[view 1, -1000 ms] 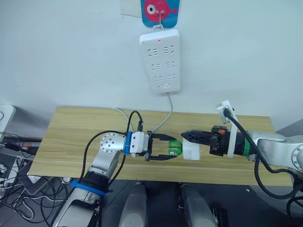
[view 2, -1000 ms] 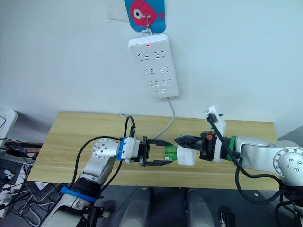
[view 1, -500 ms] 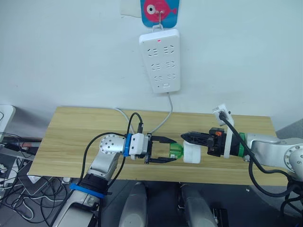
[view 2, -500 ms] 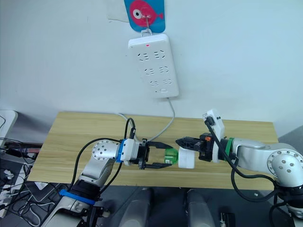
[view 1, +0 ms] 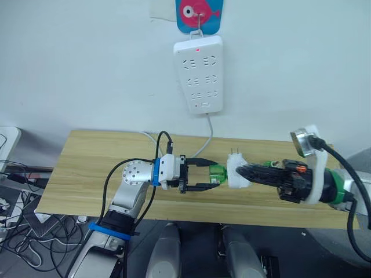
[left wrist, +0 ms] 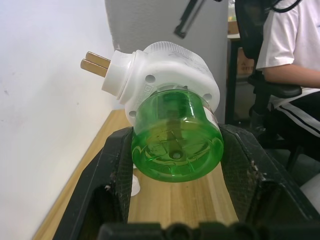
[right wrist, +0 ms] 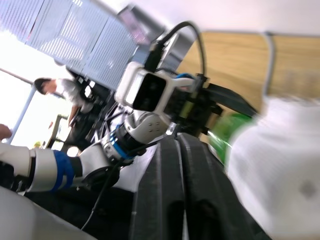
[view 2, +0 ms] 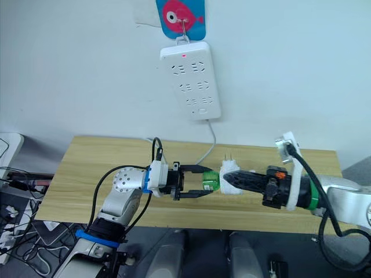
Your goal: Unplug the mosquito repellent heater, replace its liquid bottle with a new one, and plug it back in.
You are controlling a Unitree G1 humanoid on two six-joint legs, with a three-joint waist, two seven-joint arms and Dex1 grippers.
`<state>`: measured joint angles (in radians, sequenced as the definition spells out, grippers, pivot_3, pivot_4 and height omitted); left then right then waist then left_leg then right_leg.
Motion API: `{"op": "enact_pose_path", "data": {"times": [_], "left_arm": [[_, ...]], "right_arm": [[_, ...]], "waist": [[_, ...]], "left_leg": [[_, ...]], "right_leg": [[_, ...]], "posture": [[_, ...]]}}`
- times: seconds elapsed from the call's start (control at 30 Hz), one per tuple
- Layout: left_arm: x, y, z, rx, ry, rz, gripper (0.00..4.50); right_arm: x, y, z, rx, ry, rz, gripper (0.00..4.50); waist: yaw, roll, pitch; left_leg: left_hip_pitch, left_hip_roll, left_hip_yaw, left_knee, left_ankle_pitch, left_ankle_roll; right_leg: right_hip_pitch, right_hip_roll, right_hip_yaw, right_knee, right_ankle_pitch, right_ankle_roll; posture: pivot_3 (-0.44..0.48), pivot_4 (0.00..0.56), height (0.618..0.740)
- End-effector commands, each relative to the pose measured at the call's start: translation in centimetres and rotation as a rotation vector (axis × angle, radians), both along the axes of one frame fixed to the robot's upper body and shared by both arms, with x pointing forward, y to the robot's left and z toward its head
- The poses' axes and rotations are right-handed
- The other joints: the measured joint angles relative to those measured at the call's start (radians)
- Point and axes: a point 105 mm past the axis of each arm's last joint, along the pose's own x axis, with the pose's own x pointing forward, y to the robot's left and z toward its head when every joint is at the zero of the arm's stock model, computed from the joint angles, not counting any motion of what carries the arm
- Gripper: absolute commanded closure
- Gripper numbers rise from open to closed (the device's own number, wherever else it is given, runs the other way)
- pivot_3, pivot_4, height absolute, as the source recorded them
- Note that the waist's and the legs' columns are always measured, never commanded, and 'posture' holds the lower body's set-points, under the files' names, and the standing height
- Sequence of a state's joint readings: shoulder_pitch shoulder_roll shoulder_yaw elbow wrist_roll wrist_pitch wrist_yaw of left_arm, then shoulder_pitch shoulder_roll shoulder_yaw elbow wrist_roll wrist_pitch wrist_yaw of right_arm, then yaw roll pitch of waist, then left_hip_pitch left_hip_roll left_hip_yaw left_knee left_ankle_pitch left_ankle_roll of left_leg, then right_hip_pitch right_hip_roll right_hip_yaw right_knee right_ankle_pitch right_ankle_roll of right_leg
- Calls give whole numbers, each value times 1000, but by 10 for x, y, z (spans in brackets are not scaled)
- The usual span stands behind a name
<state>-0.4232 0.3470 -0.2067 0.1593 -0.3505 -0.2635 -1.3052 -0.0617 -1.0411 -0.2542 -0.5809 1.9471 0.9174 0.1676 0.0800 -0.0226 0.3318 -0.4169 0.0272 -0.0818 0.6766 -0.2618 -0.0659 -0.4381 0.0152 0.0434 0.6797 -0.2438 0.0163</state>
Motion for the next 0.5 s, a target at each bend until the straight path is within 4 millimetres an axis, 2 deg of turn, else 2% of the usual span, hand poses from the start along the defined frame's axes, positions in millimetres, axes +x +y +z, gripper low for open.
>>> {"op": "enact_pose_path", "data": {"times": [0.03,0.17,0.3,0.33,0.5], "left_arm": [[0,-2,12,-58,-15,9,2275],[-1,-2,14,-74,2,3,2275],[-1,-5,16,-79,18,-9,2275],[0,-5,16,-79,24,-5,2275],[4,-8,19,-97,64,32,2275]], "right_arm": [[-1,-23,4,30,-13,-158,3028],[-5,-41,-6,61,22,-315,1582],[-11,-44,-16,70,69,-370,211],[-11,-43,-17,80,73,-381,49],[-13,-33,-17,149,80,-434,49]], "waist": [[1,0,0],[-2,0,0],[-10,0,0],[-13,0,0],[-24,0,0]], "left_leg": [[0,0,0,0,0,0],[0,0,1,0,0,0],[1,1,1,0,0,0],[1,1,1,0,0,0],[0,1,0,0,0,0]], "right_leg": [[0,0,0,0,0,0],[0,0,1,0,-1,1],[0,1,1,0,-3,5],[0,1,1,0,-3,5],[0,1,1,0,-3,6]], "posture": [[181,297,740],[163,297,740],[156,297,740],[156,297,740],[156,297,740]]}}
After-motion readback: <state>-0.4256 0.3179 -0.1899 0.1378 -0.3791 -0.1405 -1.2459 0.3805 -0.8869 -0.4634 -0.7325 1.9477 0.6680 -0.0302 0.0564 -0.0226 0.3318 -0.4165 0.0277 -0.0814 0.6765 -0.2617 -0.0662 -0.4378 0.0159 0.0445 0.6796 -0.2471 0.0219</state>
